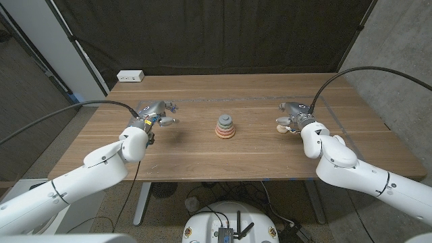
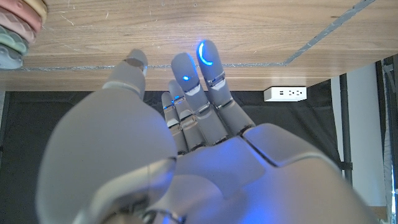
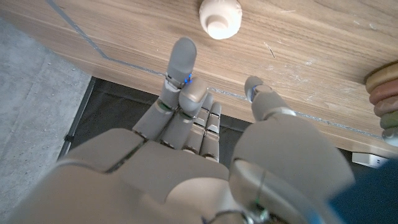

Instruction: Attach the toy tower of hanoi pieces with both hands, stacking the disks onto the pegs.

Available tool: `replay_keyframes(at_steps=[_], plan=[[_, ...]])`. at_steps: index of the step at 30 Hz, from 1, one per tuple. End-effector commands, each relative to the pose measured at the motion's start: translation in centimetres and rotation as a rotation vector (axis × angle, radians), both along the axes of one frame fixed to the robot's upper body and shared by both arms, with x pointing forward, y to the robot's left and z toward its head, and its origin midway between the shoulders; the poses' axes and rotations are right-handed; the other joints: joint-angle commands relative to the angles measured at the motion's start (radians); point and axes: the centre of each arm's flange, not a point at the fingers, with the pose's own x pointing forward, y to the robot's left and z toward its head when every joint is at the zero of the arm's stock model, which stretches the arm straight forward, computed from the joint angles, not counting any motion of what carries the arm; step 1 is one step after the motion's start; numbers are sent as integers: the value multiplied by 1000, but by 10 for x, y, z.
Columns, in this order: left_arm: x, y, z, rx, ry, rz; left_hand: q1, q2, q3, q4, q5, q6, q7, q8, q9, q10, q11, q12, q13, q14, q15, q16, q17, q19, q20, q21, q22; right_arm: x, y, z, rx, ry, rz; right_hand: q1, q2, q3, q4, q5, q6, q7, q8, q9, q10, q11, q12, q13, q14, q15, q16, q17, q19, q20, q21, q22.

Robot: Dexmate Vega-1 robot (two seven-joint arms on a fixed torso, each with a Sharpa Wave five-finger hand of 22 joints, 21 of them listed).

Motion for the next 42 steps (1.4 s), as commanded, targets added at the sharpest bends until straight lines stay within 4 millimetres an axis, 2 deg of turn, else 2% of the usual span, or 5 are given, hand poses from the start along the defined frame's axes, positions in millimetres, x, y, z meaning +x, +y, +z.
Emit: replay_keyframes(at_steps=[1,11,19,31,42], plan=[[-1,3,1,-8,-3,1,1,6,6,1,7,10,3,1,1,13,-3,-1,3,-2,-49,9,2,3,-122,-1,2,7,-3,-2,-9,46,-33,-3,-3,-5,1,-3,-3,1,-1,0,-6,2,6,0,-4,-40,-5,-1,-2,-52,-4,1],[2,2,4,-6,-3,-5,-2,7,6,1,8,14,2,1,1,18,-5,-1,5,-1,-49,11,4,3,-122,-1,2,15,-5,-5,-4,87,-61,-16,-12,-12,4,-8,3,5,0,-2,-3,3,10,-4,-6,-40,-8,2,-2,-51,-2,3],[2,4,3,-8,-1,1,-5,8,8,2,9,15,3,-1,1,18,-4,-2,8,-2,-49,11,4,3,-122,0,2,21,-5,-7,0,109,-73,-28,-20,-18,6,-15,5,16,0,-7,-9,25,10,-11,-13,-41,-20,-3,-4,-51,-2,5],[1,4,4,-4,4,4,-8,11,10,2,10,21,3,-2,2,22,-1,-4,8,-3,-49,11,4,3,-121,-1,2,25,-2,-12,-18,113,-94,-35,-22,-22,6,-21,23,18,6,-11,8,26,18,-18,4,-42,-11,7,5,-52,3,9],[-2,2,4,-3,-1,1,-10,13,12,2,11,25,2,-3,2,28,-2,-4,9,-5,-49,10,3,2,-122,-2,1,28,-4,-18,-28,134,-109,-39,-24,-23,6,-23,26,9,6,-13,4,12,16,-22,14,-41,-3,13,3,-53,0,6]])
